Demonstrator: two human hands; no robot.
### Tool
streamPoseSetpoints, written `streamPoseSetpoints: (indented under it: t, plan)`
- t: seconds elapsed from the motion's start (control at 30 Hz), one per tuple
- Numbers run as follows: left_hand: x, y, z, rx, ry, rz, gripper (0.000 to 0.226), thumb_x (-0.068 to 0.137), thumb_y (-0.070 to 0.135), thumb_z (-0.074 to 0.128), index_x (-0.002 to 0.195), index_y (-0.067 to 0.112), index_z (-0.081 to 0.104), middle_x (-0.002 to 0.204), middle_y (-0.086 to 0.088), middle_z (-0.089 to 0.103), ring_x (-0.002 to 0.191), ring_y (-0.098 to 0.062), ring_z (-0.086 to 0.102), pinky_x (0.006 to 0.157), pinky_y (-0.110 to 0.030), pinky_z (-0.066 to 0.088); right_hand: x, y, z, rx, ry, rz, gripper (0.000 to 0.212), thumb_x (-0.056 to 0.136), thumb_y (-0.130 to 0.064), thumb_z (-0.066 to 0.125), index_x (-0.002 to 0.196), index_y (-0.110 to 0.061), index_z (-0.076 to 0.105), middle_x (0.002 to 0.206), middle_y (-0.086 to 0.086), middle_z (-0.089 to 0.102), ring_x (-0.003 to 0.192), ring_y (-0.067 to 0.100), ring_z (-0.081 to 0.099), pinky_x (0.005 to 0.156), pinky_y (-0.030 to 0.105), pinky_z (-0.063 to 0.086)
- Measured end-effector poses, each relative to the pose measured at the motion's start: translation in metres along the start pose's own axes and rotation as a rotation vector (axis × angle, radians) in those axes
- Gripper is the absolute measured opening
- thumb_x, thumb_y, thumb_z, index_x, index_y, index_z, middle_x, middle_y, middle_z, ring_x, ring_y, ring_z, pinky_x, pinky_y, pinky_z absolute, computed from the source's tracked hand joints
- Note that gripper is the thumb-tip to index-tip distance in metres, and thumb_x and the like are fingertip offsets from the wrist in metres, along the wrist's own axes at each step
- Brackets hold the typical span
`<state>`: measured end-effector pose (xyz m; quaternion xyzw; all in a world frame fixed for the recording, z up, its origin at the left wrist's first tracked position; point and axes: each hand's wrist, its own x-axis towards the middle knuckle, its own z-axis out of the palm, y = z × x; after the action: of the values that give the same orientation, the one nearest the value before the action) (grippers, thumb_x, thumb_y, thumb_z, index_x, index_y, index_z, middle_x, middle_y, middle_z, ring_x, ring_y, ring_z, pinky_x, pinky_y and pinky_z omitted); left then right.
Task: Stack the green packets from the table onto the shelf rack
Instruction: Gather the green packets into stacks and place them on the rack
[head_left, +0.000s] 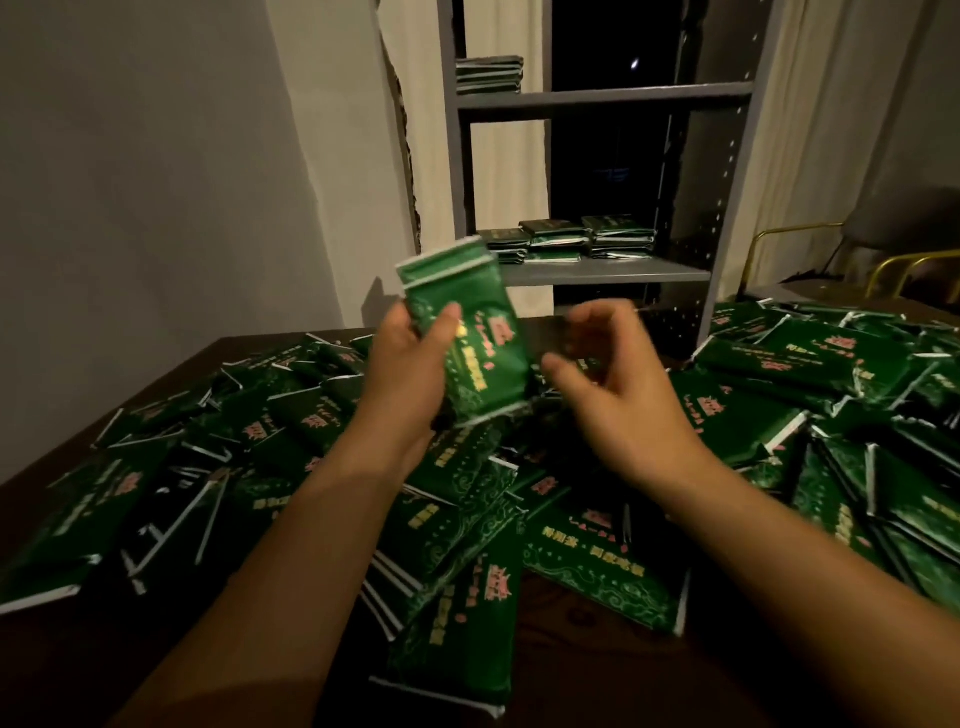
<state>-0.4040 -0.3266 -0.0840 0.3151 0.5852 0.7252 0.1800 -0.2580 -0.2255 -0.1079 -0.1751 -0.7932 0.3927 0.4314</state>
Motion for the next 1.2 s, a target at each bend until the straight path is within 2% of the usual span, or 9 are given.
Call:
streamPoseSetpoints:
  t: [0.17, 0.33, 0.4, 0.53, 0.63, 0.77, 0.9, 1.1, 1.2]
  plan:
    - [0.015, 0.000, -0.020, -0.125, 0.304, 0.002, 0.021, 0.103, 0.025, 0.054, 0.120, 0.014, 0.060, 0.110, -0.008, 0.073, 0.099, -0.024, 0.072, 0.083, -0.042, 0.061, -0.030, -0.009, 0.030, -0.406, -0.703, -0.277, 0.083, 0.077, -0.068, 0.069, 0.148, -0.038, 0.040, 0.154, -0.015, 0.030, 0.142, 0.003, 0.025, 0.118, 0.031, 0.026]
    - [0.013, -0.001, -0.027, -0.166, 0.357, -0.004, 0.018, 0.105, 0.027, 0.052, 0.118, 0.015, 0.055, 0.103, 0.000, 0.067, 0.084, -0.010, 0.067, 0.055, -0.018, 0.052, -0.023, 0.001, 0.030, -0.599, -0.649, -0.369, 0.061, 0.092, -0.064, 0.051, 0.141, -0.027, 0.053, 0.141, -0.009, 0.054, 0.130, 0.010, 0.048, 0.110, 0.042, 0.040]
    - [0.013, -0.001, -0.028, -0.157, 0.381, 0.005, 0.015, 0.106, 0.028, 0.049, 0.118, 0.019, 0.047, 0.100, 0.010, 0.057, 0.081, -0.001, 0.056, 0.059, -0.010, 0.047, -0.022, 0.004, 0.022, -0.608, -0.643, -0.351, 0.071, 0.086, -0.073, 0.049, 0.139, -0.026, 0.055, 0.139, -0.011, 0.055, 0.128, 0.008, 0.049, 0.110, 0.041, 0.040]
    - [0.015, -0.005, -0.030, -0.121, 0.438, 0.022, 0.037, 0.105, 0.032, 0.051, 0.137, 0.015, 0.042, 0.126, 0.003, 0.053, 0.118, -0.015, 0.052, 0.096, -0.026, 0.041, -0.027, -0.002, 0.025, -0.726, -0.627, -0.403, 0.085, 0.077, -0.086, 0.046, 0.142, -0.030, 0.051, 0.136, -0.013, 0.057, 0.126, 0.009, 0.051, 0.111, 0.039, 0.036]
    - [0.012, -0.007, -0.028, -0.102, 0.448, 0.007, 0.040, 0.101, 0.032, 0.057, 0.135, 0.015, 0.044, 0.126, 0.002, 0.054, 0.120, -0.019, 0.054, 0.108, -0.042, 0.044, -0.029, -0.009, 0.027, -0.760, -0.648, -0.438, 0.083, 0.080, -0.081, 0.050, 0.146, -0.032, 0.044, 0.130, -0.010, 0.059, 0.122, 0.013, 0.052, 0.110, 0.036, 0.036]
    - [0.010, -0.007, -0.024, -0.108, 0.435, -0.054, 0.030, 0.095, 0.022, 0.068, 0.120, 0.014, 0.054, 0.115, -0.008, 0.067, 0.103, -0.023, 0.069, 0.091, -0.047, 0.058, -0.031, -0.009, 0.026, -0.717, -0.652, -0.449, 0.069, 0.084, -0.069, 0.054, 0.142, -0.030, 0.052, 0.139, -0.009, 0.057, 0.127, 0.013, 0.051, 0.110, 0.038, 0.037]
    - [0.008, -0.007, -0.023, -0.101, 0.395, -0.109, 0.036, 0.091, 0.023, 0.070, 0.120, 0.009, 0.053, 0.110, -0.009, 0.067, 0.096, -0.022, 0.068, 0.078, -0.038, 0.059, -0.033, -0.004, 0.031, -0.727, -0.572, -0.565, 0.042, 0.097, -0.045, 0.040, 0.122, -0.025, 0.066, 0.115, -0.006, 0.068, 0.105, 0.016, 0.062, 0.097, 0.038, 0.046]
    - [0.005, 0.002, -0.031, -0.116, 0.411, -0.118, 0.056, 0.074, 0.038, 0.077, 0.117, 0.009, 0.055, 0.116, -0.013, 0.066, 0.105, -0.031, 0.068, 0.090, -0.051, 0.057, -0.024, -0.004, 0.011, -0.474, -0.468, -0.495, 0.031, 0.100, -0.033, 0.050, 0.124, -0.025, 0.068, 0.116, -0.012, 0.071, 0.107, 0.002, 0.062, 0.096, 0.021, 0.049]
    - [0.010, -0.003, -0.037, -0.174, 0.449, -0.092, 0.063, 0.067, 0.036, 0.077, 0.121, 0.009, 0.059, 0.116, -0.012, 0.069, 0.103, -0.031, 0.070, 0.086, -0.050, 0.059, -0.022, -0.001, -0.003, -0.311, -0.198, -0.363, 0.019, 0.098, -0.028, 0.057, 0.109, -0.029, 0.071, 0.103, -0.019, 0.071, 0.095, -0.006, 0.063, 0.083, 0.011, 0.050]
